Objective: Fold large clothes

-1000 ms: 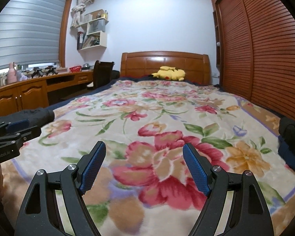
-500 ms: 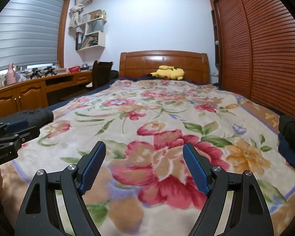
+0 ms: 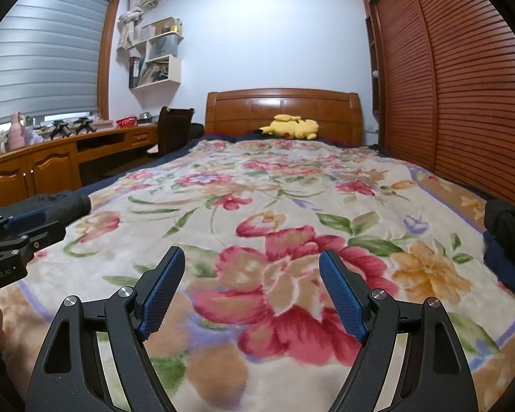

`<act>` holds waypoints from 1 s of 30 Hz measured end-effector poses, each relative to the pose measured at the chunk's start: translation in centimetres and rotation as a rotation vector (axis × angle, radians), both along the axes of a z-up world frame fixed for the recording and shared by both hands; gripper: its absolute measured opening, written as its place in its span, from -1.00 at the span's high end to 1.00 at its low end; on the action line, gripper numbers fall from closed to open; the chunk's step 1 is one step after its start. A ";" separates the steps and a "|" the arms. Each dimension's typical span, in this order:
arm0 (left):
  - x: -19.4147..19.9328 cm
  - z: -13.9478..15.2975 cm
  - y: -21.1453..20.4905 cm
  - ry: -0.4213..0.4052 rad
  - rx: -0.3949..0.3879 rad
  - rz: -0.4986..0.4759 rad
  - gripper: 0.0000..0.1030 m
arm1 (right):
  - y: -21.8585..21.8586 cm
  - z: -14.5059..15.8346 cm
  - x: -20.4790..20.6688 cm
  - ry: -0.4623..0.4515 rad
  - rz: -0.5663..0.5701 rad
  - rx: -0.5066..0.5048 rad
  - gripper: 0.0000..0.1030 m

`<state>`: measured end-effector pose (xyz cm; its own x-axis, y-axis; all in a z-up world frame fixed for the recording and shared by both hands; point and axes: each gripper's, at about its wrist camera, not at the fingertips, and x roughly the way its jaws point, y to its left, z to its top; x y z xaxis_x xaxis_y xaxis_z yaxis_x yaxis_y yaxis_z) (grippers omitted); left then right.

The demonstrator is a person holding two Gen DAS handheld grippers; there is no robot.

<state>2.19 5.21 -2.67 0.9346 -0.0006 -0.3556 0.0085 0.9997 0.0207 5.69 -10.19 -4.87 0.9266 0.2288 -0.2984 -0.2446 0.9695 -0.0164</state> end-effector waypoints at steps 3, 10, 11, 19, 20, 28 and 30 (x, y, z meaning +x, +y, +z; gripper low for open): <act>0.0 0.0 0.0 -0.001 0.000 0.000 -0.08 | 0.0 0.0 0.0 -0.007 -0.009 -0.003 -0.60; 0.0 0.0 -0.1 -0.003 0.004 0.001 -0.08 | 0.0 0.0 0.1 -0.008 -0.012 -0.002 -0.60; -0.1 0.0 0.0 -0.003 0.003 0.001 -0.08 | 0.0 0.0 0.2 -0.009 -0.013 -0.002 -0.60; -0.1 0.0 0.0 -0.002 0.003 0.000 -0.08 | 0.0 -0.1 0.1 -0.009 -0.012 -0.001 -0.60; -0.1 0.0 0.0 -0.002 0.003 0.000 -0.08 | 0.0 0.0 0.1 -0.009 -0.012 -0.001 -0.60; -0.1 0.0 0.0 -0.003 0.003 0.000 -0.08 | -0.1 -0.1 0.1 -0.009 -0.012 -0.001 -0.60; -0.1 0.1 0.0 -0.004 0.003 0.001 -0.08 | -0.1 -0.1 0.2 -0.008 -0.012 -0.001 -0.60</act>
<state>2.12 5.22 -2.61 0.9359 0.0017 -0.3522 0.0071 0.9997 0.0238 5.88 -10.28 -4.95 0.9317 0.2175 -0.2908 -0.2330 0.9723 -0.0192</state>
